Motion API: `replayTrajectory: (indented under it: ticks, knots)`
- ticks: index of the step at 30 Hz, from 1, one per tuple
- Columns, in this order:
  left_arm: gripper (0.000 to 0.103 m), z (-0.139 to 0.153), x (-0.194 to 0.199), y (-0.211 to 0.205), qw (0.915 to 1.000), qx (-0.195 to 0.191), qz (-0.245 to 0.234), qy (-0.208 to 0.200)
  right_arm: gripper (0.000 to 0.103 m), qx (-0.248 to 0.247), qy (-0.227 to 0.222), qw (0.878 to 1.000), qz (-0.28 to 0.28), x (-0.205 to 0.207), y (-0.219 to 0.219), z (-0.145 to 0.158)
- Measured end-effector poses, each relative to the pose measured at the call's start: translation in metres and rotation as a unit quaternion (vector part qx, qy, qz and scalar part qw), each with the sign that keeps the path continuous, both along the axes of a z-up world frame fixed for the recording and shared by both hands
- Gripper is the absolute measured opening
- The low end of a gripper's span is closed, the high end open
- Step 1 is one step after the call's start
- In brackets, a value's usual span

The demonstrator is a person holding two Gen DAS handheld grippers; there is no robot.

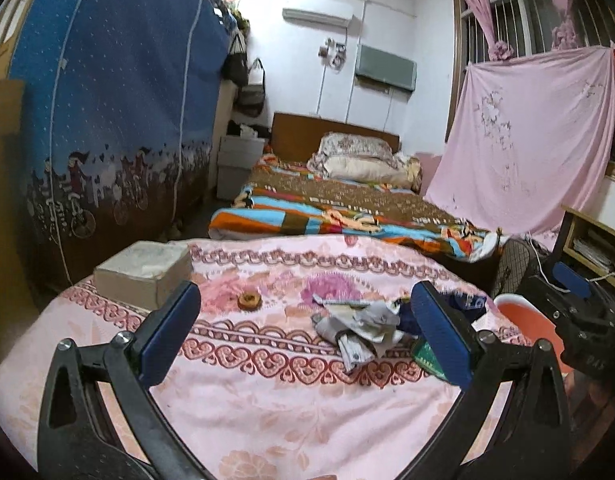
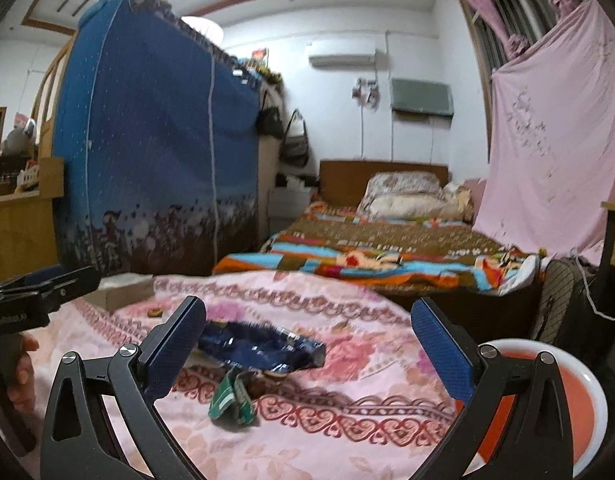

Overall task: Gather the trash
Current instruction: 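Move both tools back over the trash on the bed, then grasp the green packet with the right tool while the left tool grasps a white cloth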

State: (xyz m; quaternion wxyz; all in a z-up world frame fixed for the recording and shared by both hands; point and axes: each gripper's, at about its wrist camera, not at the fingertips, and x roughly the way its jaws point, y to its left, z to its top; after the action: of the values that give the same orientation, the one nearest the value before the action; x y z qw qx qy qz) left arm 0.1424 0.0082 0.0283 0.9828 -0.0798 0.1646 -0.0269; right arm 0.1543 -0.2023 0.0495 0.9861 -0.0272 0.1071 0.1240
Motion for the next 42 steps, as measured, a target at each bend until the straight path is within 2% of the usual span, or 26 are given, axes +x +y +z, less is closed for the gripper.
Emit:
replayTrajectory:
  ticks: [6, 8, 12, 14, 20, 30, 33, 35, 42]
  knots:
    - [0.088, -0.006, 0.013, -0.002, 0.9987, -0.003, -0.024, 0.044, 0.101, 0.005, 0.071, 0.997, 0.020, 0.017, 0.002, -0.012]
    - [0.083, -0.009, 0.017, -0.003, 0.9977, -0.004, -0.037, 0.058, 0.092, 0.005, 0.090, 0.996, 0.026, 0.021, 0.002, -0.015]
    - [0.073, -0.015, 0.025, -0.010, 0.9938, 0.000, -0.063, 0.092, 0.082, -0.002, 0.128, 0.991, 0.039, 0.028, 0.009, -0.025]
    - [0.065, -0.017, 0.029, -0.012, 0.9916, 0.001, -0.074, 0.107, 0.073, -0.006, 0.142, 0.989, 0.050, 0.030, 0.012, -0.028]
    - [0.050, -0.028, 0.043, -0.018, 0.9814, -0.005, -0.107, 0.159, 0.052, -0.026, 0.179, 0.981, 0.076, 0.034, 0.024, -0.038]
    - [0.032, -0.038, 0.065, -0.026, 0.9700, -0.016, -0.118, 0.212, 0.052, -0.032, 0.201, 0.976, 0.083, 0.040, 0.027, -0.045]
    - [0.017, -0.042, 0.069, -0.026, 0.9677, -0.020, -0.111, 0.225, 0.052, -0.032, 0.205, 0.975, 0.086, 0.041, 0.028, -0.045]
    - [0.000, -0.044, 0.070, -0.024, 0.9665, -0.026, -0.111, 0.230, 0.052, -0.035, 0.207, 0.974, 0.090, 0.041, 0.030, -0.046]
    - [0.000, -0.040, 0.060, -0.019, 0.9700, -0.033, -0.108, 0.215, 0.052, -0.060, 0.231, 0.965, 0.108, 0.048, 0.045, -0.053]
